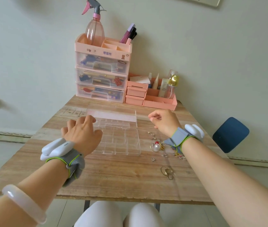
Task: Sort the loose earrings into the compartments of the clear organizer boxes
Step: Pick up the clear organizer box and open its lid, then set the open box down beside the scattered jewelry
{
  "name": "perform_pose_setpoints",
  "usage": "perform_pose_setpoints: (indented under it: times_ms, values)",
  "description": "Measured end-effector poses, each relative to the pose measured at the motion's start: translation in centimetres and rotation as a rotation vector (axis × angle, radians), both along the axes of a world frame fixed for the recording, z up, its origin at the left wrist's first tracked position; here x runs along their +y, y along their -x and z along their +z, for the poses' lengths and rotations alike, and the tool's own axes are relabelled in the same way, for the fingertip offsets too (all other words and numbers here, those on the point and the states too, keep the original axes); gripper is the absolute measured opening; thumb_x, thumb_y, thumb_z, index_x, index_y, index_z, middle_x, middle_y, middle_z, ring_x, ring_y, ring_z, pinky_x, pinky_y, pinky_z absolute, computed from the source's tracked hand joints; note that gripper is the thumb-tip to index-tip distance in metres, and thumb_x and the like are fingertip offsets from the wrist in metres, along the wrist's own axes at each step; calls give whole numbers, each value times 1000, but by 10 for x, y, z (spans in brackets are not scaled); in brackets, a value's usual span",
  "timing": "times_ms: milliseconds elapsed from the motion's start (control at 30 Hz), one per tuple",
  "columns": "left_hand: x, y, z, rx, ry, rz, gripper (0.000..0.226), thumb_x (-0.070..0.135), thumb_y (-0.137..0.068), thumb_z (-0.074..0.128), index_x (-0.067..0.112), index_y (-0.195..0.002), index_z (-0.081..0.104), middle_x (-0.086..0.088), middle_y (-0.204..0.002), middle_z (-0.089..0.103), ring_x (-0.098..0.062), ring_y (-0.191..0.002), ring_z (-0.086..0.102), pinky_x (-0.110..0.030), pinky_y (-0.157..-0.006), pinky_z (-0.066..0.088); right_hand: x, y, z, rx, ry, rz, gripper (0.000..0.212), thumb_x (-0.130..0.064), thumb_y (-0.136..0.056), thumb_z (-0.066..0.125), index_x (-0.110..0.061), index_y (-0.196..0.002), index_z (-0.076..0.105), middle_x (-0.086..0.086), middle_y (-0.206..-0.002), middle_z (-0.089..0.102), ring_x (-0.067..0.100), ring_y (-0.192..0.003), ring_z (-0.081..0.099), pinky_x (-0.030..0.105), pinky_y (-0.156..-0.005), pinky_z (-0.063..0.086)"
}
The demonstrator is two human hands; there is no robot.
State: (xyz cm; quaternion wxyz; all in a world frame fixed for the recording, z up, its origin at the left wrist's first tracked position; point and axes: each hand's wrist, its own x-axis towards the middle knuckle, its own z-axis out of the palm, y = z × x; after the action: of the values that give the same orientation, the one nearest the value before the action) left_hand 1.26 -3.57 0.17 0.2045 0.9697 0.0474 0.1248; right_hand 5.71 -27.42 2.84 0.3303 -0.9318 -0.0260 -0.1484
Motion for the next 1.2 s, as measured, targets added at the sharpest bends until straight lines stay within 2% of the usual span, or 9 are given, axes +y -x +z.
perform_pose_setpoints:
  times_ms: [133, 233, 300, 400, 500, 633, 867, 1033, 1200]
  values:
    - [-20, 2, 3, -60, 6, -70, 38, 29, -87, 43, 26, -125, 40, 0, -137, 41, -28, -123, 31, -41, -97, 26, -17, 12, -2, -1, 21, 4, 14, -7, -83, 59, -13, -84, 72, -7, -73, 64, 11, -74, 60, 33, -78, 54]
    - [-33, 4, -1, -104, 53, -151, 34, 26, -87, 43, 27, -121, 44, 3, -131, 48, -26, -121, 35, -39, -92, 27, -25, 23, -5, 19, 41, 25, 8, -10, -82, 64, -13, -80, 72, -13, -65, 59, 2, -60, 52, 14, -60, 47]
    - [-42, 7, -4, -137, 86, -193, 31, 24, -87, 43, 26, -118, 48, 6, -125, 51, -25, -117, 37, -37, -88, 27, -30, 31, -7, 57, 68, 48, 4, -14, -81, 67, -14, -79, 71, -9, -68, 61, 0, -60, 49, 7, -53, 40]
    - [-52, 9, -9, -164, 114, -233, 27, 23, -87, 44, 26, -113, 51, 9, -118, 55, -23, -113, 40, -34, -84, 25, -35, 39, -11, 122, 74, 74, 4, -19, -78, 72, -16, -80, 70, -2, -75, 63, 5, -64, 51, 16, -60, 41]
    - [-59, 8, -12, -177, 121, -266, 25, 23, -88, 43, 28, -111, 52, 11, -116, 56, -21, -111, 41, -34, -84, 25, -36, 45, -13, 222, 72, 119, 19, -27, -73, 77, -17, -86, 68, -5, -74, 60, 7, -64, 51, 19, -59, 41]
    - [-64, 9, -15, -198, 134, -290, 24, 22, -88, 43, 28, -110, 53, 13, -113, 56, -19, -110, 42, -31, -81, 21, -33, 46, -22, 258, 149, 105, 33, -33, -68, 80, -17, -93, 66, -6, -78, 59, 10, -73, 52, 26, -69, 44]
    - [-63, 8, -18, -225, 138, -302, 23, 21, -88, 44, 29, -108, 54, 13, -111, 57, -18, -106, 45, -31, -82, 21, -27, 45, -23, 216, 230, 134, 24, -28, -73, 74, -16, -92, 63, -7, -78, 59, 9, -71, 53, 29, -71, 46]
    - [-64, 6, -21, -218, 135, -308, 23, 21, -89, 44, 29, -108, 54, 14, -110, 57, -17, -107, 44, -30, -82, 20, -26, 48, -23, 171, 302, 159, 17, -27, -78, 66, -20, -92, 59, -8, -81, 60, 2, -62, 47, 24, -64, 36]
    - [-62, 4, -23, -225, 100, -311, 24, 22, -89, 43, 28, -110, 54, 13, -112, 58, -17, -110, 44, -32, -86, 21, -30, 49, -21, 127, 331, 164, 9, -28, -82, 60, -27, -90, 56, -14, -80, 57, 0, -59, 45, 23, -55, 38]
